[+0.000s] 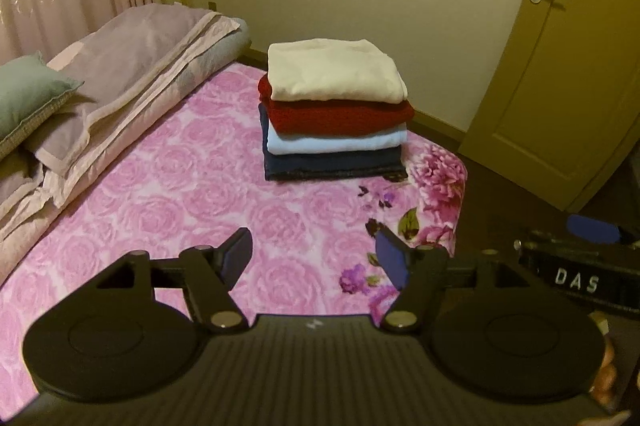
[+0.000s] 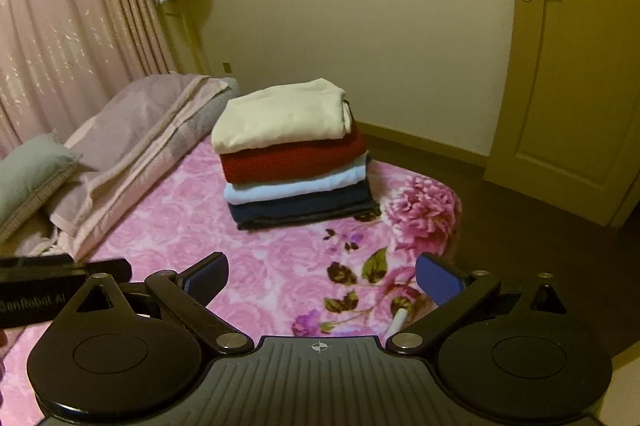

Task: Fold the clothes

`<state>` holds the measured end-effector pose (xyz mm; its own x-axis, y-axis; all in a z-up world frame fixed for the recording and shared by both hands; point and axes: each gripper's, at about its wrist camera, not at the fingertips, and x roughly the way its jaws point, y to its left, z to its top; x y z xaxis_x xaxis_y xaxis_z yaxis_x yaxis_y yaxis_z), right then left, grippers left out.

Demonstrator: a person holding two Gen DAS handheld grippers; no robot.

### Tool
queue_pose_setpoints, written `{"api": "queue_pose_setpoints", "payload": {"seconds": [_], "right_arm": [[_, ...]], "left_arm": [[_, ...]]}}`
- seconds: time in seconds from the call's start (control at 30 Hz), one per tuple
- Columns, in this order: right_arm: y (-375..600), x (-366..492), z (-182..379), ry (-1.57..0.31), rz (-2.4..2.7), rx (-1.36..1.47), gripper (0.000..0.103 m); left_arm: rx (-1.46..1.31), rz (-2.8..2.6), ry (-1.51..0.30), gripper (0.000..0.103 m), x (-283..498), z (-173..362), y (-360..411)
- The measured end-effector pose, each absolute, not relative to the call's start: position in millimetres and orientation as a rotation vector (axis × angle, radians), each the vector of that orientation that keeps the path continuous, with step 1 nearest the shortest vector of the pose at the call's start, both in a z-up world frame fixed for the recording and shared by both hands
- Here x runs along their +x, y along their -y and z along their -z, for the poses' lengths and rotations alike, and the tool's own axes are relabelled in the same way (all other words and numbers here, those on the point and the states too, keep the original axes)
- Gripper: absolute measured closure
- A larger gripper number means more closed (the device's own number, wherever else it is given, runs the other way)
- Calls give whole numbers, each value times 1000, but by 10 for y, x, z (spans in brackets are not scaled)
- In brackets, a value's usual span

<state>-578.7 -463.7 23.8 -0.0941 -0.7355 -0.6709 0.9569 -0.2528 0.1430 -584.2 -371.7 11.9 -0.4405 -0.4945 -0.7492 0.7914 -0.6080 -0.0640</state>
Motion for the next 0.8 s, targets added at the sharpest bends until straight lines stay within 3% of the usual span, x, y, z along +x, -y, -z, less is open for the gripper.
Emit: {"api": "queue_pose_setpoints", "payload": {"seconds": [0.8], "right_arm": [[4746,-5947,58,-517,1596,874,1]], "left_arm": [[956,1990,-580,38,-6076,90,3666]]}}
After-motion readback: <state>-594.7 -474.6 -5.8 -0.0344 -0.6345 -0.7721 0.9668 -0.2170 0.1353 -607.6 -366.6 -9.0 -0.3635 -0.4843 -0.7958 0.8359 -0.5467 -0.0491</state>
